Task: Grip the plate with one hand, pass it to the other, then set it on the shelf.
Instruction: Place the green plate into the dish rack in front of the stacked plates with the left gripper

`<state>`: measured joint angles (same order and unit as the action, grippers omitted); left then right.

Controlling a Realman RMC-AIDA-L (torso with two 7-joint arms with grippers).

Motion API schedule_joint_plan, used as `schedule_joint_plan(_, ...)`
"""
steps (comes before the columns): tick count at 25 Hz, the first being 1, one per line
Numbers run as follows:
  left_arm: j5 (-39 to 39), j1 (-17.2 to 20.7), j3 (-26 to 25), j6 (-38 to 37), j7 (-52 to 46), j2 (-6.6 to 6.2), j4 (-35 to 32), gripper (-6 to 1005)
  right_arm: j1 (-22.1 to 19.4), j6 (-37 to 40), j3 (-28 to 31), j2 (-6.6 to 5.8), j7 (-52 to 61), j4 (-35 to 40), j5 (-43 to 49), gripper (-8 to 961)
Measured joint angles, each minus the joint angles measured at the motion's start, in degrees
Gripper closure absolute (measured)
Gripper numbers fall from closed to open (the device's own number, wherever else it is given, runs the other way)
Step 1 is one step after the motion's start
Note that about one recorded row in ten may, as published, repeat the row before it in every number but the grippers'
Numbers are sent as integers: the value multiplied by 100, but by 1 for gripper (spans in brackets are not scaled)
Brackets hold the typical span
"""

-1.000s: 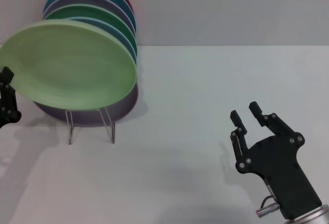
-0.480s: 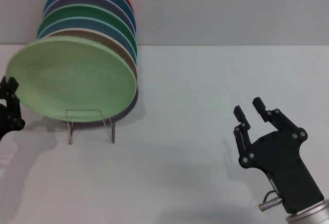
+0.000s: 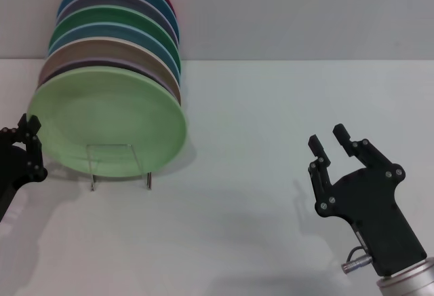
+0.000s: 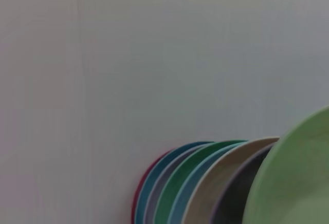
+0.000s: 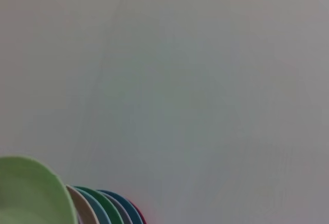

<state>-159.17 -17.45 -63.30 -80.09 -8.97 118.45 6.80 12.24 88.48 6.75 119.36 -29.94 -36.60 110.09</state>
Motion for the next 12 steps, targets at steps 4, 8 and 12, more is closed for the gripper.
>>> schedule_joint_plan(4,2,-4,2,55,1,6,7,866,25,0,2,0,58,34,-3,650)
schedule_joint_plan(8,-1,31,2,100,1,11,46,862,33,0,2,0,64,40,-5,650)
schedule_joint_plan(12,-2,73,14,46,6,11,64,858,36,0,2,2,66,40,-6,650)
